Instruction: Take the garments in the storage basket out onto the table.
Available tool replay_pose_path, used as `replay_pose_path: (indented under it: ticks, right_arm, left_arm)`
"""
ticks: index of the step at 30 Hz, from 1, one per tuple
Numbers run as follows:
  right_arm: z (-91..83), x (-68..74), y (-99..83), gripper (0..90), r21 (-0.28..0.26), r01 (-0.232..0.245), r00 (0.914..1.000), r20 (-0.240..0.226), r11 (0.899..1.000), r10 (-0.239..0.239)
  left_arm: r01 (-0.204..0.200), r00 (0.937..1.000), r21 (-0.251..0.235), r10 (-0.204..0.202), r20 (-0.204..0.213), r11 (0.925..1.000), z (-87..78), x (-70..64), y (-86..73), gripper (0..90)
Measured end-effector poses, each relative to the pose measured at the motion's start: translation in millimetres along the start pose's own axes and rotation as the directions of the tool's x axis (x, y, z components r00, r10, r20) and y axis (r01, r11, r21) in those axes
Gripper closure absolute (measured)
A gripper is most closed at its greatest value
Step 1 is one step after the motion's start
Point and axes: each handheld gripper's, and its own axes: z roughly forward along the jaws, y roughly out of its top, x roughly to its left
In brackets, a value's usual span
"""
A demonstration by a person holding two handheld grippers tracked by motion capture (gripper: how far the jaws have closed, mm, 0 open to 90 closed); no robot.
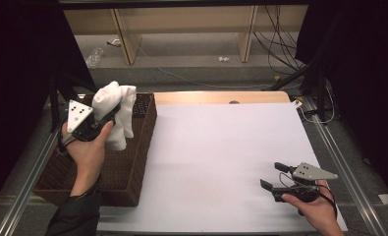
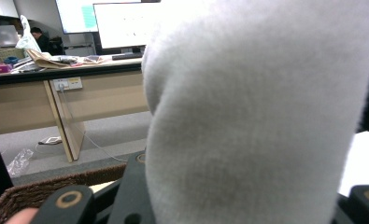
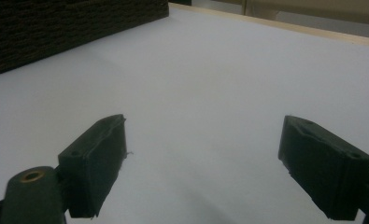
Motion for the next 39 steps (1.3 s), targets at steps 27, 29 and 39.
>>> replay_pose_path:
  ticks: [27,29,39]
  right_arm:
    - [0.5,-0.5,-0.7,16.0,0.003,-0.005,1.0,0.005,1.0,0.005]
    - [0.4,-0.6,-0.6,16.0,0.001,-0.005,1.0,0.007,1.0,0.005]
    - [1.2,-0.7,-1.0,16.0,-0.009,-0.009,0.9999,0.004,1.0,0.009]
  left_arm:
    - [0.009,0.9998,-0.008,-0.009,0.017,0.9999,-0.4,-4.5,1.3,69.0]
    - [0.01,0.9998,-0.007,-0.01,0.018,0.9999,-0.2,-4.7,0.8,69.0]
    - [0.013,0.9995,-0.011,-0.013,0.029,0.9999,0.0,-7.3,1.9,69.0]
